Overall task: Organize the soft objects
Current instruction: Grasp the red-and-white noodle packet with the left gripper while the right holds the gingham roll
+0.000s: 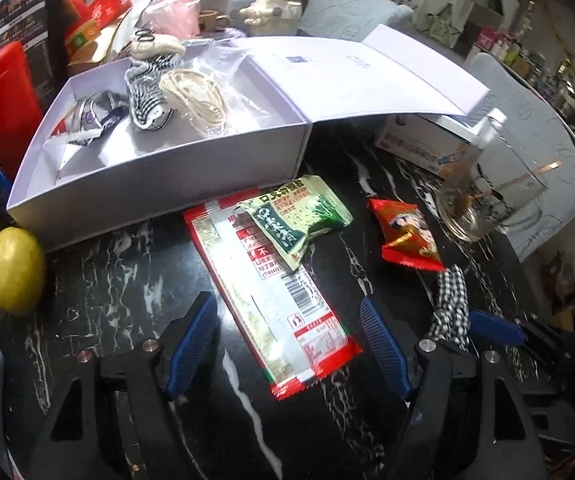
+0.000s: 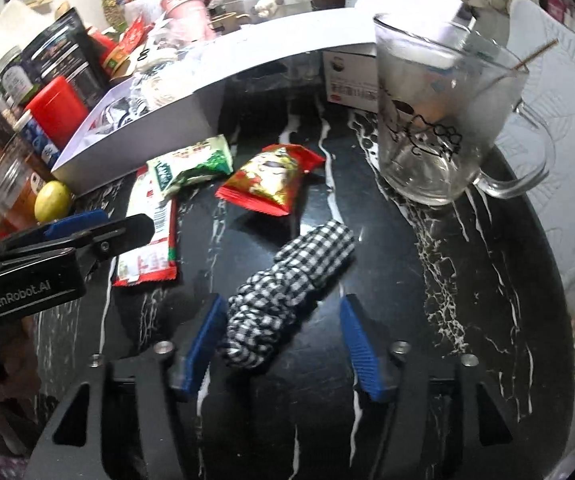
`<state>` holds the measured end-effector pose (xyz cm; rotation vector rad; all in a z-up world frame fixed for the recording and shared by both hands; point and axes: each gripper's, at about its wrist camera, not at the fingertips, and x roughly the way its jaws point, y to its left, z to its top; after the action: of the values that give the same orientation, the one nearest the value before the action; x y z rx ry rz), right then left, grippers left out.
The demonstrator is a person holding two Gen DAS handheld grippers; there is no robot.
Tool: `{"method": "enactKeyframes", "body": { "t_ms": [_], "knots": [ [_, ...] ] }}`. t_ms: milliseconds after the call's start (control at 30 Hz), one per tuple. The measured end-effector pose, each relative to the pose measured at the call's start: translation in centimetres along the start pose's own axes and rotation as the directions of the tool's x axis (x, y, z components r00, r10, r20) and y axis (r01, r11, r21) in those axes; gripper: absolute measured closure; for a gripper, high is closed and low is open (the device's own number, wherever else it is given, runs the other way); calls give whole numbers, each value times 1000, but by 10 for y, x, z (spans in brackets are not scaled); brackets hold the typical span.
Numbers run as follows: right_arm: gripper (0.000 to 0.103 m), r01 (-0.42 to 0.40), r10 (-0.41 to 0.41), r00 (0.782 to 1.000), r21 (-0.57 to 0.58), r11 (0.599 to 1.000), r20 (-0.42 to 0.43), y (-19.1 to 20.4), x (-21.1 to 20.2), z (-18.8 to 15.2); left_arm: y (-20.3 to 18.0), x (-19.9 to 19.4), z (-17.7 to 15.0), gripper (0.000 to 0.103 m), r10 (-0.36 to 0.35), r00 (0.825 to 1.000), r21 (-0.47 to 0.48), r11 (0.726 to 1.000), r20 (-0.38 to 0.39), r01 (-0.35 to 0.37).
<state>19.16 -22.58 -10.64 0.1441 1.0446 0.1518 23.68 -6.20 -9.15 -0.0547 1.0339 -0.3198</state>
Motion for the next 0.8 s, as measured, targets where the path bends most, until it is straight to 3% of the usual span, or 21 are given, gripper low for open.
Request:
{"method": "enactKeyframes", "body": {
  "t_ms": [167,333,433,567,633,800],
  "knots": [
    [41,-20,19,1000,29,999,10,-3,2,4,2,20,5,29,50,996,-23,998,-69,-52],
    [41,-19,18,999,4,1000,32,1,7,8,-2,21,4,29,87,995,-7,996,-39,-88],
    [50,10,-9,999,-20,1000,41,4,9,9,3,18,1,30,45,999,-23,999,-6,-45],
    [66,10,-9,998,-24,1000,58,1,9,8,9,14,-1,57,44,999,-24,999,27,-43],
    [73,6,-4,998,-38,999,56,0,8,6,13,11,-4,60,26,999,-27,999,40,-25],
    [74,-17,19,998,-40,999,53,1,4,-2,17,3,-13,67,-5,999,-21,1000,39,5]
  ]
}}
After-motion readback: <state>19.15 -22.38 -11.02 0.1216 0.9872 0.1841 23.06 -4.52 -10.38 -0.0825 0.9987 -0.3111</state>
